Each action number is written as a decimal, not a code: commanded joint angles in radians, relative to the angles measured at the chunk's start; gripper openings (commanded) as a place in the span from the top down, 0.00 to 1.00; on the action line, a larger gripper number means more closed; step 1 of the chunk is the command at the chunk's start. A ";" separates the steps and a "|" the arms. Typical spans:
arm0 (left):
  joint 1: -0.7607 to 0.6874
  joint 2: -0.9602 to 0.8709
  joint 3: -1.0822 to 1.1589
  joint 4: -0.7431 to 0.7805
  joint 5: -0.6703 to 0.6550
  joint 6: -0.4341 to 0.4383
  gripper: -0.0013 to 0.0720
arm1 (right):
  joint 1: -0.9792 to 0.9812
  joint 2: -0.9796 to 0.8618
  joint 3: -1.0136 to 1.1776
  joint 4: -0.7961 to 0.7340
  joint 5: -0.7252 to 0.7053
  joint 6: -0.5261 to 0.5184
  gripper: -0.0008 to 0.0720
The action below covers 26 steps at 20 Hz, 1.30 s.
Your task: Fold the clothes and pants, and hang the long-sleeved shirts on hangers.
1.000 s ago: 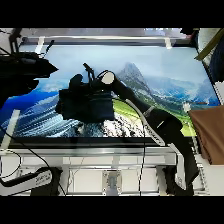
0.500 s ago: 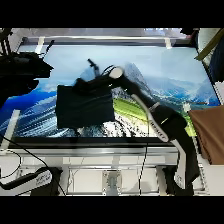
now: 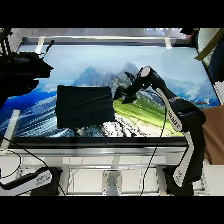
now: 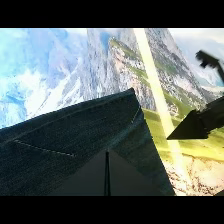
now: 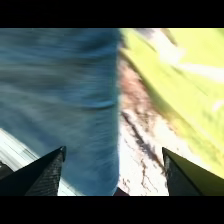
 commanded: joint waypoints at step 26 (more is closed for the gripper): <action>0.001 0.000 0.000 0.000 -0.018 0.000 0.93 | -0.711 0.525 0.137 -0.339 0.296 -0.041 0.95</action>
